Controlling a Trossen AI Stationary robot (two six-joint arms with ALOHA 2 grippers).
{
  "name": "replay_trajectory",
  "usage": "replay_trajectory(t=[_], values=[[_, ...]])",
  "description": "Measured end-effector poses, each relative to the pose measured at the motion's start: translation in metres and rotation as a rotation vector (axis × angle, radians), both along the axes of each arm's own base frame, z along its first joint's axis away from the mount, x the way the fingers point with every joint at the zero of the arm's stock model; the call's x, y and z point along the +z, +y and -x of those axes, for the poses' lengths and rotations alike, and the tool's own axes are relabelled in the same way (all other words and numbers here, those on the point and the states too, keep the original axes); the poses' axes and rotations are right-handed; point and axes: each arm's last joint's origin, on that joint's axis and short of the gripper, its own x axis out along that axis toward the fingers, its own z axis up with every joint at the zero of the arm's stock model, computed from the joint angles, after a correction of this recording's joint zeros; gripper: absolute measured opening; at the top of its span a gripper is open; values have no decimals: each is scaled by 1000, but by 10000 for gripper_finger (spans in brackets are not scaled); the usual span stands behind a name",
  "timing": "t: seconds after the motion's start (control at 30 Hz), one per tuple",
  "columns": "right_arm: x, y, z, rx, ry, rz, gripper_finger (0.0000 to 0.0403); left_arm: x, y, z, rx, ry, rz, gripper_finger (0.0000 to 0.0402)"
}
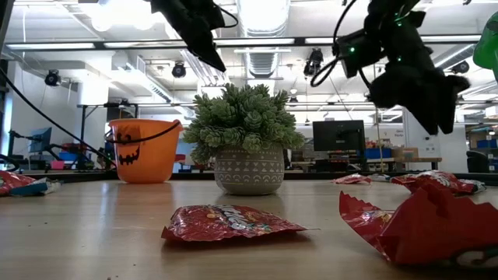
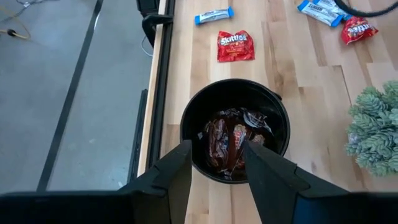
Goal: Sort candy
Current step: Put the blue chocolate into the green bucket
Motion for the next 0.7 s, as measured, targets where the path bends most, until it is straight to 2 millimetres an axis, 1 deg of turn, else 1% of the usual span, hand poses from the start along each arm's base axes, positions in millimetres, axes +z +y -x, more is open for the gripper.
replay_trajectory(t=[0.13,0.3,0.53,0.7], values=[[5,3,1,-185,-66,70,178,0,0,0,-1,1,-1,130],[7,8,2,-312,-162,143,178,0,0,0,-8,3,-8,130],[4,13,6,-459,-124,213,178,0,0,0,-10,3,-10,130],[1,24,4,-546,-109,267,178,-1,0,1,-9,17,0,130]])
